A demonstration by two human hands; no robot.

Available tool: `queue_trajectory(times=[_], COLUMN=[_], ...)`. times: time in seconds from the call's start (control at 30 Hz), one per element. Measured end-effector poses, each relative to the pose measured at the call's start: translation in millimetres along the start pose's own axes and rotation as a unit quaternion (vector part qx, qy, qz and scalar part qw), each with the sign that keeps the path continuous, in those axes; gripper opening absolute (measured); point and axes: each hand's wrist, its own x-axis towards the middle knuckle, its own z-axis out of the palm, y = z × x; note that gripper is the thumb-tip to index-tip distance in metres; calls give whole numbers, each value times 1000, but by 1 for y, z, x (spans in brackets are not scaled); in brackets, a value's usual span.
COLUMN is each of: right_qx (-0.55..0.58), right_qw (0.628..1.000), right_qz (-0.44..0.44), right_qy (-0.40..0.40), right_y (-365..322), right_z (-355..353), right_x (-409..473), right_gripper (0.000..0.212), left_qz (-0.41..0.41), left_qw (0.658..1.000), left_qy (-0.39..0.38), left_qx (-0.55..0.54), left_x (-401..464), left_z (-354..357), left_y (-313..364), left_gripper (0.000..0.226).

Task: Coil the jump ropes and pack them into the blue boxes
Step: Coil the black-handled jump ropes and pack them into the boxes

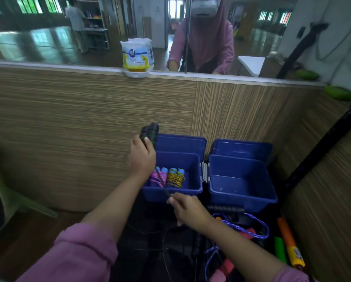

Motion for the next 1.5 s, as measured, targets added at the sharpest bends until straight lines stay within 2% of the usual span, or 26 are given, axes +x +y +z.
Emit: queue_trajectory(times=[0.07,0.13,0.23,0.3,0.4,0.5,0.6,0.67,0.77,0.87,0.9,1.07,1.13,1.23,1.37,1.5], right_qx=[-63,-92,-211,-247,-215,-146,-109,-90,-44,15,45,166,166,245,283,267], right_qw=[996,992,970,962,972,984,987,989,993,997,997,986,985,968,956,958], right_qz=[-57,-78,-92,-89,-86,-105,-105,-91,-65,-50,-45,6,23,41,68,103], right_qy=[1,27,73,77,47,-1,-53,-79,-89,-56,-38,1,32,36,25,1], right_y=[-12,-25,-38,-43,-44,-27,-8,2,15,25,26,23,16,6,-19,-32], right_z=[-4,-17,-47,-68,-90,-105,-119,-124,-124,-122,-120,-99,-86,-63,-34,-7], right_x=[-4,-3,6,11,21,35,40,38,35,32,29,22,22,24,26,21], right_gripper=[20,24,24,21,17,12,12,12,12,9,10,21,25,23,32,33], left_qz=[-22,-2,63,133,255,353,388,388,405,460,459,390,343,277,209,96], left_qw=[998,993,979,959,913,870,832,819,817,790,794,861,898,940,968,988], left_qy=[-9,-33,-74,-146,-189,-254,-354,-388,-393,-391,-387,-323,-262,-162,-72,24], left_qx=[50,117,180,205,256,231,178,167,122,108,95,-49,-86,-114,-121,-115], left_x=[0,-4,-13,-22,-31,-42,-62,-70,-73,-74,-75,-70,-61,-43,-27,-16], left_z=[-1,-3,-4,-1,4,5,1,-2,-4,-4,-4,-7,-6,-2,2,1], left_y=[-5,-16,-32,-40,-51,-47,-32,-23,-16,-12,-12,-5,2,13,16,12], left_gripper=[40,40,41,49,54,70,65,64,78,77,74,55,53,53,55,55])
